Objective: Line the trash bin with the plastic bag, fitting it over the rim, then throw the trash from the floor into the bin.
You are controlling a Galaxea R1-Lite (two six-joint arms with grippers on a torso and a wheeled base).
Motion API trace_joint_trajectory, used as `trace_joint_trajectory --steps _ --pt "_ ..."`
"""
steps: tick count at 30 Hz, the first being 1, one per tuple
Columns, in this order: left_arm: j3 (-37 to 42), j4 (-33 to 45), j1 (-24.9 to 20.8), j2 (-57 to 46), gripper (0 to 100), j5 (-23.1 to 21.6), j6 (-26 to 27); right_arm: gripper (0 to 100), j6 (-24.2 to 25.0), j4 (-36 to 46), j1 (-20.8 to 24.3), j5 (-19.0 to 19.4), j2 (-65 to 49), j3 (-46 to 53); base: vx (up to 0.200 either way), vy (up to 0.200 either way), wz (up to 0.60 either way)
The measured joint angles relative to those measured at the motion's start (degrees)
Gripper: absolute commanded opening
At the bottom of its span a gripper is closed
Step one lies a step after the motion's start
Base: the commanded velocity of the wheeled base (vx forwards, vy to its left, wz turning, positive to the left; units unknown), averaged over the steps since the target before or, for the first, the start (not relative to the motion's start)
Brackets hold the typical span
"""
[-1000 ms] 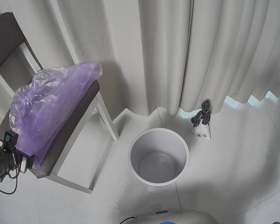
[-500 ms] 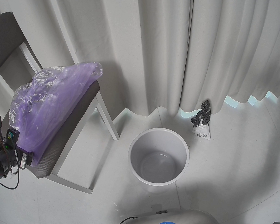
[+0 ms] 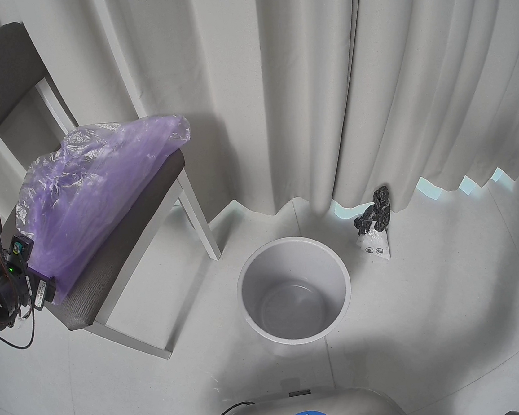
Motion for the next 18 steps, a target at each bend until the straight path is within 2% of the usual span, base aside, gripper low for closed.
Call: trace_joint_trajectory --steps 7,12,18 --pt "0.3 -0.5 0.0 -0.1 100 0.0 0.4 100 0.2 0.0 0.0 0.1 0.2 -0.1 0.000 0.000 0.00" --pt "0.3 -0.6 0.0 -0.3 100 0.1 0.8 100 0.8 -0.1 0.0 2.1 0.2 -0.2 0.000 0.000 0.00" --pt "0.3 -1.9 -0.1 -0.5 100 0.2 0.8 100 0.9 -0.1 0.0 2.4 0.2 -0.2 0.000 0.000 0.00"
